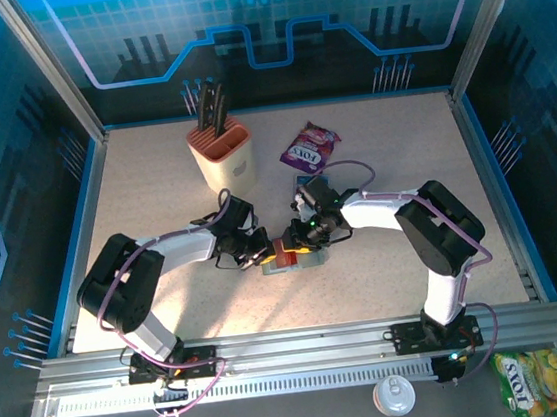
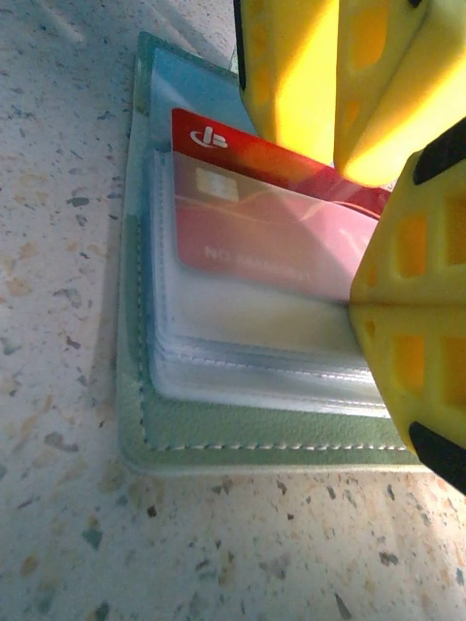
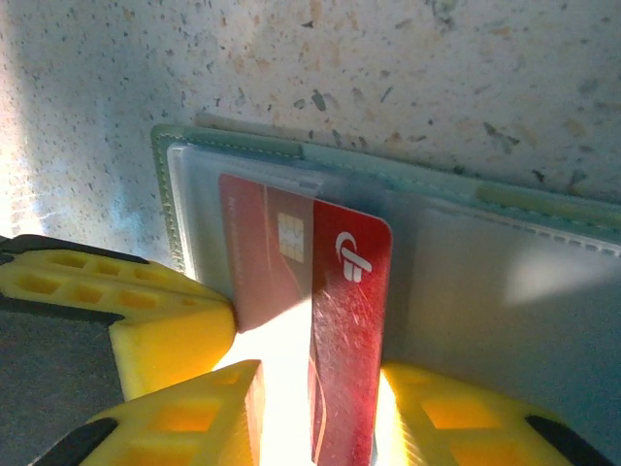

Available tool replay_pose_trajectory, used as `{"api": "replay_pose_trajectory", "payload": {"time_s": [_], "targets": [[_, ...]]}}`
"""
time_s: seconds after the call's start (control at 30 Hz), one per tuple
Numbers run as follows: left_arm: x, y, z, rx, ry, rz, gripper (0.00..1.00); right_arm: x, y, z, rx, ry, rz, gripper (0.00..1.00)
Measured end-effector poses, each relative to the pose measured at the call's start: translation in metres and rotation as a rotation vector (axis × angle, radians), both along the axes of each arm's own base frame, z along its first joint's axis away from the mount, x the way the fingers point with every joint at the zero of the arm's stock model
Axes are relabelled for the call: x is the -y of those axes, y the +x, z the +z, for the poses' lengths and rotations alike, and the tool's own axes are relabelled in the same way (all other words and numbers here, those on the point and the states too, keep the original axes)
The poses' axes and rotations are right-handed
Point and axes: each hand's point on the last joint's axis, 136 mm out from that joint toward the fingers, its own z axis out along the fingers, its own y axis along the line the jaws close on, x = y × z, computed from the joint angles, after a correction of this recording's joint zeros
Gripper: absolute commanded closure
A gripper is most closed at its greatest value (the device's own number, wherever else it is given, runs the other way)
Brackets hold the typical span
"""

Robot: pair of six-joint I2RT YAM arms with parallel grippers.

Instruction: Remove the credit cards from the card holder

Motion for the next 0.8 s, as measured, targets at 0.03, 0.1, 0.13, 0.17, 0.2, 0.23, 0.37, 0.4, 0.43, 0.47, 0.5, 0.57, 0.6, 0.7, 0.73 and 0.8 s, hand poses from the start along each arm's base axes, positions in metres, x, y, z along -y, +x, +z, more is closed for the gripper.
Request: {"api": "replay_pose_trajectory", "payload": {"time_s": [0.03,0.1,0.13,0.17,0.2,0.23,0.37,0.4,0.43,0.47,0.5,0.57,0.6,0.7,0.73,0.8], "targets": [[0.0,0.0,-0.0001,0.0,0.0,0.0,0.95,-0.0001,0.0002,0.0001,0.0,0.001,-0.001,0.67],[0.0,0.0,-0.0002,0.0,0.0,0.0,0.94,0.0,0.0001,0.0002,-0.003,0.001,-0.005,0.69],[0.0002,0.0002,-0.0002,0.0,0.0,0.0,0.94,0.0,0.0002,0.0001,-0.003,0.001,-0.007,0.71],[0.0004,0.0003,-0.0005,-0.001,-0.001,-0.001,0.94,0.0,0.0002,0.0,-0.002,0.002,-0.008,0.73],[0.0008,0.0003,-0.0002,-0.001,-0.003,-0.001,0.94,0.0003,-0.0003,-0.0003,-0.003,0.003,-0.01,0.74],[0.0009,0.0005,-0.0002,0.0,-0.004,-0.002,0.94,0.001,-0.001,-0.0008,-0.004,0.002,-0.011,0.76],[0.001,0.0005,-0.0002,0.0,-0.004,-0.002,0.95,0.0027,-0.0028,-0.002,-0.005,0.004,-0.014,0.81],[0.001,0.0005,-0.0002,0.0,-0.004,-0.002,0.95,0.0031,-0.0031,-0.0025,-0.008,0.003,-0.017,0.83],[0.001,0.0005,-0.0002,0.0,-0.004,-0.002,0.95,0.0033,-0.003,-0.0028,-0.007,0.004,-0.018,0.84],[0.001,0.0005,-0.0002,0.0,-0.004,-0.002,0.95,0.0034,-0.003,-0.0027,-0.006,0.005,-0.018,0.86],[0.001,0.0005,-0.0002,0.0,-0.004,-0.002,0.95,0.0035,-0.0027,-0.0022,-0.005,0.006,-0.019,0.88],[0.001,0.0005,-0.0002,0.0,-0.004,-0.002,0.95,0.004,-0.0023,-0.0001,-0.002,0.013,-0.02,0.89],[0.0009,0.0003,-0.0003,-0.001,-0.004,-0.002,0.95,0.0038,-0.0026,0.0013,0.0,0.017,-0.019,0.89],[0.001,0.0004,-0.0003,0.0,-0.004,-0.002,0.95,0.0034,-0.0025,0.0036,0.005,0.024,-0.018,0.89],[0.001,0.0005,-0.0003,0.0,-0.004,-0.002,0.94,0.0036,-0.0027,0.0036,0.005,0.025,-0.018,0.89],[0.0011,0.0006,-0.0002,0.001,-0.005,-0.002,0.94,0.0047,-0.0027,0.004,0.007,0.026,-0.02,0.89]]}}
